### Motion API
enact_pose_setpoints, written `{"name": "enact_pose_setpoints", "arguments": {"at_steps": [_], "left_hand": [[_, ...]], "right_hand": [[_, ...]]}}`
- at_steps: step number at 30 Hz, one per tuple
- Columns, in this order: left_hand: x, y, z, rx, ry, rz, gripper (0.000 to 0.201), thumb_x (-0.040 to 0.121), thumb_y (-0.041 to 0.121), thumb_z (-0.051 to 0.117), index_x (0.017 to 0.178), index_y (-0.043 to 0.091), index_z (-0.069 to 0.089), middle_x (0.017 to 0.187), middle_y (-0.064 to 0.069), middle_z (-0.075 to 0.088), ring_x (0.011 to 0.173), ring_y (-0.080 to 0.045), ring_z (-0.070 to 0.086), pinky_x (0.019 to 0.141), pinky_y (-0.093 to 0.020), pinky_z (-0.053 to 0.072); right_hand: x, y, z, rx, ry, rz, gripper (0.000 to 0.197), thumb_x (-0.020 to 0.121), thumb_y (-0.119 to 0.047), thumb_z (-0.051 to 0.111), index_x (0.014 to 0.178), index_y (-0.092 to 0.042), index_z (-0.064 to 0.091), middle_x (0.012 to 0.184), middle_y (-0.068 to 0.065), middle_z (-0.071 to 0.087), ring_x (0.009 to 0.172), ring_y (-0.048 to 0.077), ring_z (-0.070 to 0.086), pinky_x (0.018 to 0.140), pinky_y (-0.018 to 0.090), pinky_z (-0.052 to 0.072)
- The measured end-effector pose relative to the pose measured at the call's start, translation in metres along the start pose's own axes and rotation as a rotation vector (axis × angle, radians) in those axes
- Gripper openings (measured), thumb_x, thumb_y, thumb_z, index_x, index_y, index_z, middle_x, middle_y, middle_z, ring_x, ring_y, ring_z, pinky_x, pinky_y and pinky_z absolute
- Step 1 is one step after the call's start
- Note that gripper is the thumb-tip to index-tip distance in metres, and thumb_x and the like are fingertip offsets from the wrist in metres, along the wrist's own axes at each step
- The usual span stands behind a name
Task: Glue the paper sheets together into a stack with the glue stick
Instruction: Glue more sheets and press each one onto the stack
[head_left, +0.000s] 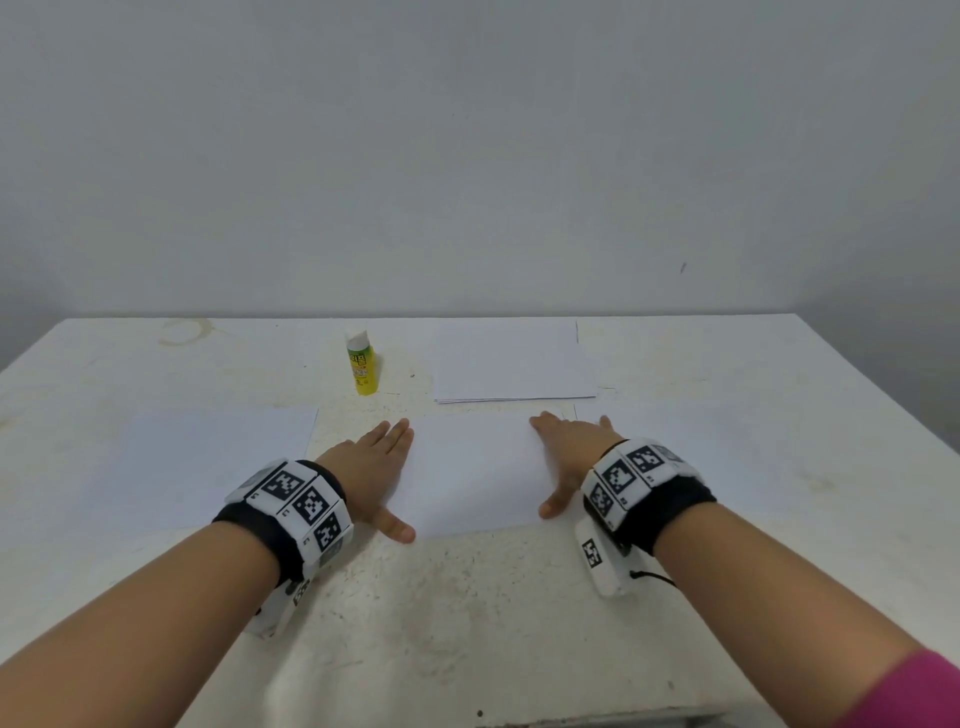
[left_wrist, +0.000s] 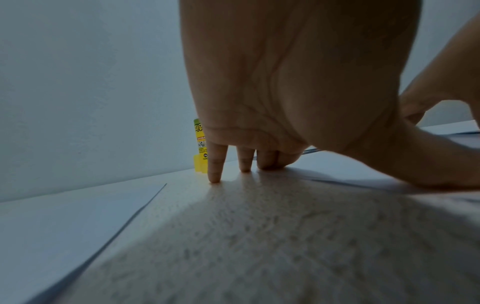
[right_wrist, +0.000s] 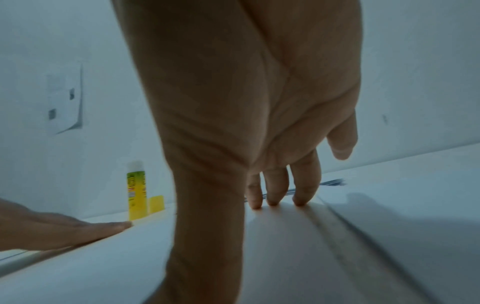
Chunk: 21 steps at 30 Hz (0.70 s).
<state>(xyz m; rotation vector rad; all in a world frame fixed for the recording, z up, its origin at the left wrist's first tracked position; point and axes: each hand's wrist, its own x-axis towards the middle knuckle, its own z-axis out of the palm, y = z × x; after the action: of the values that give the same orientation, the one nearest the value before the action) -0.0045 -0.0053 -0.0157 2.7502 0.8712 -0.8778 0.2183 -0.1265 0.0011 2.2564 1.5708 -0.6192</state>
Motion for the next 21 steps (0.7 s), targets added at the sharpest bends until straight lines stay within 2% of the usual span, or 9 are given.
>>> {"name": "enact_pose_setpoints", "arguments": {"at_steps": [3,5,7,9,10,13,15,17,21], "left_hand": [[-0.001,-0.001,0.001,0.001,0.006,0.002,0.134,0.068,0.077,0.057,0.148,0.002,-0.019,0.157,-0.008,-0.024,0.147,-0.023,-0.013,0.119,-0.043,0.016],[-0.002,-0.002,0.000,0.005,0.001,0.008,0.139,0.057,0.086,0.046,0.148,0.003,-0.019,0.157,-0.008,-0.023,0.147,-0.022,-0.013,0.119,-0.043,0.016],[-0.003,-0.003,-0.001,0.002,0.003,0.017,0.150,0.037,0.091,0.032,0.149,0.005,-0.018,0.158,-0.007,-0.022,0.148,-0.021,-0.012,0.120,-0.041,0.015],[-0.004,-0.004,0.001,-0.003,0.020,0.026,0.153,0.031,0.090,0.029,0.149,0.006,-0.018,0.158,-0.006,-0.021,0.148,-0.020,-0.010,0.120,-0.041,0.014],[-0.003,-0.004,0.001,-0.005,0.031,0.027,0.153,0.031,0.090,0.030,0.150,0.006,-0.017,0.159,-0.006,-0.020,0.148,-0.020,-0.010,0.120,-0.041,0.014],[-0.003,-0.004,0.001,-0.012,0.054,0.029,0.152,0.033,0.089,0.034,0.150,0.006,-0.015,0.159,-0.006,-0.018,0.148,-0.020,-0.008,0.120,-0.041,0.015],[-0.004,-0.003,0.001,-0.010,0.063,0.028,0.153,0.030,0.090,0.031,0.151,0.007,-0.014,0.160,-0.006,-0.017,0.148,-0.020,-0.007,0.120,-0.041,0.015],[-0.005,-0.003,0.001,-0.006,0.060,0.029,0.154,0.028,0.090,0.029,0.150,0.007,-0.014,0.160,-0.006,-0.018,0.148,-0.020,-0.006,0.120,-0.040,0.015],[-0.006,-0.002,-0.001,-0.019,0.048,0.030,0.154,0.029,0.089,0.030,0.150,0.006,-0.015,0.159,-0.006,-0.019,0.148,-0.020,-0.008,0.120,-0.041,0.014]], "right_hand": [[-0.001,0.014,0.000,-0.010,0.011,0.015,0.125,0.064,-0.050,0.082,0.153,-0.016,0.001,0.159,-0.002,0.016,0.142,0.023,0.028,0.115,0.057,0.003],[-0.002,0.013,-0.002,-0.045,-0.006,0.023,0.122,0.066,-0.049,0.082,0.153,-0.013,0.005,0.158,0.002,0.020,0.141,0.024,0.028,0.115,0.056,0.005],[-0.004,0.002,-0.007,-0.125,0.006,0.027,0.106,0.071,-0.041,0.081,0.149,-0.008,0.016,0.152,0.006,0.030,0.139,0.026,0.031,0.116,0.055,0.008],[-0.006,-0.019,-0.013,-0.143,0.066,-0.032,0.083,0.083,-0.024,0.072,0.147,-0.007,0.022,0.151,0.009,0.029,0.140,0.025,0.027,0.116,0.053,0.011],[-0.006,-0.031,-0.014,-0.115,0.086,-0.100,0.081,0.084,-0.019,0.069,0.148,-0.008,0.021,0.154,0.009,0.025,0.142,0.025,0.023,0.115,0.052,0.011],[-0.010,-0.070,-0.009,-0.001,0.049,-0.328,0.088,0.088,-0.030,0.066,0.153,-0.012,0.008,0.161,0.006,0.006,0.147,0.021,0.011,0.118,0.047,0.008],[-0.010,-0.090,-0.001,0.007,-0.003,-0.401,0.087,0.092,-0.036,0.060,0.154,-0.016,0.002,0.161,0.001,-0.001,0.148,0.018,0.006,0.119,0.046,0.006],[-0.006,-0.091,0.005,-0.030,-0.032,-0.389,0.087,0.093,-0.039,0.058,0.154,-0.018,-0.001,0.161,-0.001,-0.004,0.148,0.017,0.007,0.118,0.048,0.005],[-0.001,-0.050,-0.001,-0.023,-0.043,-0.217,0.096,0.089,-0.047,0.060,0.154,-0.018,-0.005,0.161,-0.002,-0.005,0.146,0.019,0.015,0.118,0.048,0.002]]}}
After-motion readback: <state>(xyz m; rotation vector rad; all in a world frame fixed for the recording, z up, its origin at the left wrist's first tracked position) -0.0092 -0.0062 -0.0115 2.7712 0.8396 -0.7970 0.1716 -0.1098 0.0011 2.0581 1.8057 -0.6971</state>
